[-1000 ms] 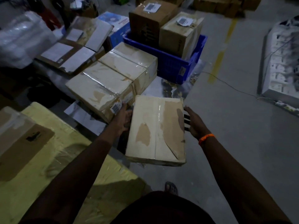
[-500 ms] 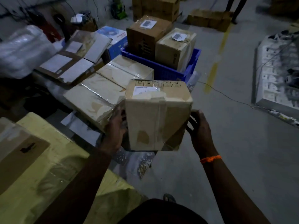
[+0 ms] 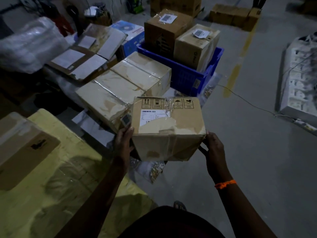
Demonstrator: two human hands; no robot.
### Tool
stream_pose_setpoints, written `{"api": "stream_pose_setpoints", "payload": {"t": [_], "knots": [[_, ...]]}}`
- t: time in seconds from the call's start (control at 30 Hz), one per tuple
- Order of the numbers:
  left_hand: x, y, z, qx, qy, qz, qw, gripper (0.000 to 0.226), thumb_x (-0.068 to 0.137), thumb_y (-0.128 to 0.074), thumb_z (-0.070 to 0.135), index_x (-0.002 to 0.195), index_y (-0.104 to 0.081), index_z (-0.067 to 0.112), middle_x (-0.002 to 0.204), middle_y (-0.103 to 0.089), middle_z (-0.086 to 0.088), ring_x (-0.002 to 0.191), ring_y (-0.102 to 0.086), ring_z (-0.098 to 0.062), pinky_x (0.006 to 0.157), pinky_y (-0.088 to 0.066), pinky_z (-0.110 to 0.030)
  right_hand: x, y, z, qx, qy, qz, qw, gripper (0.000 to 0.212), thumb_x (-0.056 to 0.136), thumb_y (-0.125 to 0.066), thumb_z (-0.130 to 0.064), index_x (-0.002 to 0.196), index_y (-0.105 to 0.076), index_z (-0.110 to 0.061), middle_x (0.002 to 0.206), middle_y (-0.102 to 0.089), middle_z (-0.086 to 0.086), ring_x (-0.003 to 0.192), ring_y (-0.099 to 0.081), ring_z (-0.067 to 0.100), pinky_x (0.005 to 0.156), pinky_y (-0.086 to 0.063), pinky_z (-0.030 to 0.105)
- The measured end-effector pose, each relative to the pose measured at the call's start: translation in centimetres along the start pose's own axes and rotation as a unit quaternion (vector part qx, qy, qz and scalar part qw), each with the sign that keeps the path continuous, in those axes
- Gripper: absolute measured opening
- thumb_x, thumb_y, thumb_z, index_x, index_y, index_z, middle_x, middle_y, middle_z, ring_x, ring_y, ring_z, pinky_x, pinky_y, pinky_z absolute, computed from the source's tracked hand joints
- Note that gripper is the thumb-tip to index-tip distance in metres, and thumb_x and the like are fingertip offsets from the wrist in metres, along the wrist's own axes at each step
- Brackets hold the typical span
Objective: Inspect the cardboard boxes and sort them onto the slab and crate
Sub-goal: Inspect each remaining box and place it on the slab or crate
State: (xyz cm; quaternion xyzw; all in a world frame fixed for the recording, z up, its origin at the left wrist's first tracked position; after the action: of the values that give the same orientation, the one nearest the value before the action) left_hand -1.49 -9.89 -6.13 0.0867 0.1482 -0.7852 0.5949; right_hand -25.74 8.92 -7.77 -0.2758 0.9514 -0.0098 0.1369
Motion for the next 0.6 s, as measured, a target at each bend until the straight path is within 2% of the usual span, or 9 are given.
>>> {"api": "stream_pose_setpoints", "payload": {"t": [0.07, 0.13, 0.2, 0.27, 0.37, 0.43, 0.5, 0.6], "knots": [[-0.1, -0.1, 2.1, 0.083, -0.085, 0.03, 0.993, 0.025, 0.097, -0.064, 0.023, 0.121, -0.058, 0.023, 0.122, -0.068, -0.003, 0.116, -0.065, -0.023, 0.095, -0.056, -0.045, 0.1, 0.4, -0.8, -0.045, 0.023, 0.042, 0.998, 0.019, 0.106, -0.057, -0.031, 0.111, -0.071, -0.02, 0.111, -0.074, 0.0, 0.113, -0.068, 0.022, 0.099, -0.057, 0.049], [-0.5, -0.7, 4.6, 0.199, -0.21, 0.035, 0.957, 0.029, 0.095, -0.065, 0.017, 0.121, -0.056, 0.025, 0.125, -0.061, 0.001, 0.118, -0.061, -0.017, 0.091, -0.058, -0.037, 0.0, 0.7, -2.7, -0.147, 0.108, 0.082, 0.98, 0.023, 0.105, -0.058, -0.037, 0.116, -0.069, -0.02, 0.115, -0.072, -0.002, 0.11, -0.066, 0.017, 0.098, -0.056, 0.051], [-0.8, -2.4, 6.8, 0.303, -0.335, -0.018, 0.892, 0.028, 0.097, -0.062, 0.023, 0.124, -0.056, 0.025, 0.13, -0.053, 0.004, 0.121, -0.054, -0.012, 0.093, -0.053, -0.033, -0.6, -0.5, -5.7, -0.252, 0.234, 0.064, 0.937, 0.034, 0.105, -0.055, -0.042, 0.126, -0.064, -0.017, 0.124, -0.067, 0.0, 0.113, -0.061, 0.011, 0.096, -0.055, 0.04], [-0.7, -5.0, 7.6, 0.408, -0.399, -0.093, 0.816, 0.04, 0.099, -0.054, 0.038, 0.135, -0.054, 0.02, 0.137, -0.053, 0.0, 0.127, -0.048, -0.014, 0.101, -0.045, -0.034, -1.1, -3.2, -8.1, -0.325, 0.329, -0.016, 0.887, 0.044, 0.104, -0.054, -0.043, 0.136, -0.059, -0.014, 0.135, -0.062, 0.005, 0.121, -0.055, 0.011, 0.099, -0.048, 0.032], [0.9, -8.1, 6.0, 0.543, -0.401, -0.171, 0.717, 0.063, 0.1, -0.037, 0.052, 0.148, -0.045, 0.012, 0.153, -0.045, -0.011, 0.143, -0.038, -0.027, 0.117, -0.034, -0.044, -0.1, -7.8, -8.5, -0.45, 0.35, -0.138, 0.81, 0.058, 0.101, -0.055, -0.043, 0.15, -0.048, -0.013, 0.153, -0.049, 0.012, 0.139, -0.044, 0.023, 0.111, -0.037, 0.037], [2.0, -8.9, 4.8, 0.614, -0.383, -0.178, 0.666, 0.067, 0.1, -0.027, 0.054, 0.152, -0.04, 0.014, 0.158, -0.039, -0.01, 0.147, -0.033, -0.029, 0.12, -0.029, -0.048, 1.0, -9.5, -7.9, -0.533, 0.356, -0.155, 0.752, 0.058, 0.101, -0.05, -0.044, 0.149, -0.049, -0.011, 0.151, -0.05, 0.016, 0.138, -0.046, 0.032, 0.112, -0.039, 0.044], [2.6, -8.9, 4.5, 0.622, -0.378, -0.175, 0.663, 0.066, 0.099, -0.023, 0.051, 0.151, -0.042, 0.016, 0.158, -0.041, -0.008, 0.147, -0.034, -0.028, 0.12, -0.028, -0.048, 1.5, -9.9, -7.5, -0.573, 0.382, -0.144, 0.711, 0.051, 0.102, -0.048, -0.04, 0.14, -0.058, -0.008, 0.138, -0.058, 0.019, 0.126, -0.055, 0.036, 0.104, -0.045, 0.046], [2.6, -8.9, 4.6, 0.62, -0.379, -0.176, 0.664, 0.064, 0.098, -0.024, 0.046, 0.15, -0.045, 0.016, 0.156, -0.043, -0.008, 0.146, -0.036, -0.028, 0.119, -0.029, -0.048, 1.4, -9.6, -6.8, -0.587, 0.397, -0.122, 0.695, 0.045, 0.103, -0.047, -0.036, 0.136, -0.06, -0.009, 0.137, -0.059, 0.017, 0.124, -0.055, 0.034, 0.103, -0.046, 0.046]]}}
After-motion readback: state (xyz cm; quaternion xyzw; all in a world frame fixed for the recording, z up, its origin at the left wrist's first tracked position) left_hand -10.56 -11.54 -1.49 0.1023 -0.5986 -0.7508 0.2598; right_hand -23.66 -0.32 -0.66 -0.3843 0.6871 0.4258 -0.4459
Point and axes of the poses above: each hand's wrist, its own x-axis towards the middle knuckle, its own y-axis out of the back of the hand, z = x × y, the point moved 5 cm from there along x, towards the middle knuckle
